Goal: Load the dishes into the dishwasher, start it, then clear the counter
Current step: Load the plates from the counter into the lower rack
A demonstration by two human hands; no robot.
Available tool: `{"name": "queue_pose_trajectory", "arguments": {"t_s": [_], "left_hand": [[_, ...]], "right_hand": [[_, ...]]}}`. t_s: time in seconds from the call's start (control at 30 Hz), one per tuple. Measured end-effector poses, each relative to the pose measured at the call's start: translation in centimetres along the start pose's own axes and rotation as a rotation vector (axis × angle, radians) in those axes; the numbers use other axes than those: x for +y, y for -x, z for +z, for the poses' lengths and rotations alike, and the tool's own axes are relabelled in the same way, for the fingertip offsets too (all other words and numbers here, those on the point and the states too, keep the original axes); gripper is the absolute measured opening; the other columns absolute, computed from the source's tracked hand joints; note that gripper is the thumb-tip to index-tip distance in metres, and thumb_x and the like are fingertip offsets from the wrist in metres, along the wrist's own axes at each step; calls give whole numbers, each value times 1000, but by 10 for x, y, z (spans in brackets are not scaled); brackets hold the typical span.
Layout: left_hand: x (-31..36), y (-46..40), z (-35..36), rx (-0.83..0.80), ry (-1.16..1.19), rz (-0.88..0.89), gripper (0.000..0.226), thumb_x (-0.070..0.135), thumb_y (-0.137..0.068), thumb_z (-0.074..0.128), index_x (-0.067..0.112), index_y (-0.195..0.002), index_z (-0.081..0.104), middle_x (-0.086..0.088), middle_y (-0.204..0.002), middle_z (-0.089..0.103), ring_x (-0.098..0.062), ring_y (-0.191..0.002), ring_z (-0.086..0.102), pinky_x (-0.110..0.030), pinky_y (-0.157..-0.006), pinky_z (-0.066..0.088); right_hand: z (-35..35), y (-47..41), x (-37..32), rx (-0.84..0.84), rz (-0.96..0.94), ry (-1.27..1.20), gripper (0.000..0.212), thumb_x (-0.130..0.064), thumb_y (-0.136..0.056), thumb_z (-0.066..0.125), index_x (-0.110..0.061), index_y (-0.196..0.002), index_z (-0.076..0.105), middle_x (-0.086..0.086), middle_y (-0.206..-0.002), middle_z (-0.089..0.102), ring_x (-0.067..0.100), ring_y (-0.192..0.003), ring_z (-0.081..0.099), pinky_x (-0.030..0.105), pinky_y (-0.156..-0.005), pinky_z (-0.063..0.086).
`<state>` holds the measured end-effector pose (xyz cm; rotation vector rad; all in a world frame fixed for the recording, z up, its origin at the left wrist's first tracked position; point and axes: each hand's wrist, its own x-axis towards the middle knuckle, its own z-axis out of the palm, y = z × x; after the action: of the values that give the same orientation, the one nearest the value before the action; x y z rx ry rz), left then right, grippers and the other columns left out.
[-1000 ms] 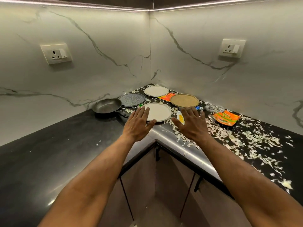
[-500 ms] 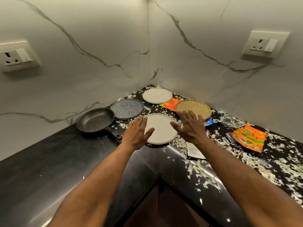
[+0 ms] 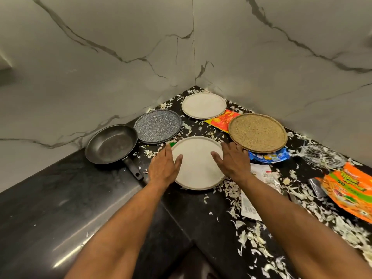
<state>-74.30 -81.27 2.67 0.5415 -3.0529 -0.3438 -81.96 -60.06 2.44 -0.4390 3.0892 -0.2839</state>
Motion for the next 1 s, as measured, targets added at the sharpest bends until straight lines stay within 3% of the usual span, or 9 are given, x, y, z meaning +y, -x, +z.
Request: {"name": "queue_pose_trajectory", "arguments": {"t_s": [0.2, 0.37, 0.5, 0.6, 0.73, 0.9, 1.0], "left_hand": [[6, -16, 11, 2, -60, -77, 66, 52, -100, 28, 9, -150, 24, -9, -139, 46, -28, -125, 45, -44, -104, 37], [8, -29, 20, -17, 27, -144, 54, 41, -102, 33, 8, -144, 34, -11, -133, 48, -29, -120, 48, -44, -98, 39], [9, -36, 21, 24, 169, -216, 32, 28, -102, 37, 7, -121, 53, -13, -119, 51, -30, -106, 54, -44, -88, 45], [9, -38, 15, 57, 238, -229, 30, 24, -103, 37, 5, -111, 58, -14, -112, 50, -32, -96, 57, -42, -81, 45], [9, -39, 5, 132, 321, -199, 30, 23, -103, 36, 4, -106, 59, -13, -106, 51, -30, -86, 54, -38, -71, 40], [14, -39, 0, 141, 430, -208, 26, 26, -103, 36, 8, -106, 54, -13, -99, 60, -32, -90, 58, -41, -77, 48], [20, -32, -3, 137, 483, -217, 24, 27, -103, 38, 9, -104, 53, -14, -96, 62, -34, -89, 59, -42, -77, 50]], "right_hand": [[14, -17, 0, -20, 107, -10, 55, -56, -99, 32, -15, -131, 48, 8, -126, 49, 28, -118, 47, 43, -94, 38], [25, -25, -5, -35, 167, -70, 54, -53, -99, 36, -12, -130, 50, 9, -127, 48, 29, -117, 48, 43, -95, 39], [27, -28, -8, -28, 191, -153, 49, -49, -100, 37, -12, -129, 51, 9, -125, 47, 30, -118, 48, 44, -97, 39], [24, -29, -7, -6, 189, -178, 45, -44, -102, 36, -11, -126, 53, 10, -122, 48, 31, -113, 51, 43, -92, 42], [17, -31, -3, 68, 199, -253, 38, -38, -103, 35, -10, -109, 61, 11, -116, 52, 31, -99, 56, 38, -76, 44], [4, -31, 0, 157, 299, -515, 34, -30, -101, 41, -12, -100, 69, 10, -105, 57, 26, -84, 53, 33, -70, 38], [1, -29, 8, 132, 351, -731, 30, -31, -101, 46, -14, -80, 59, 7, -86, 59, 26, -80, 52, 32, -64, 34]]}}
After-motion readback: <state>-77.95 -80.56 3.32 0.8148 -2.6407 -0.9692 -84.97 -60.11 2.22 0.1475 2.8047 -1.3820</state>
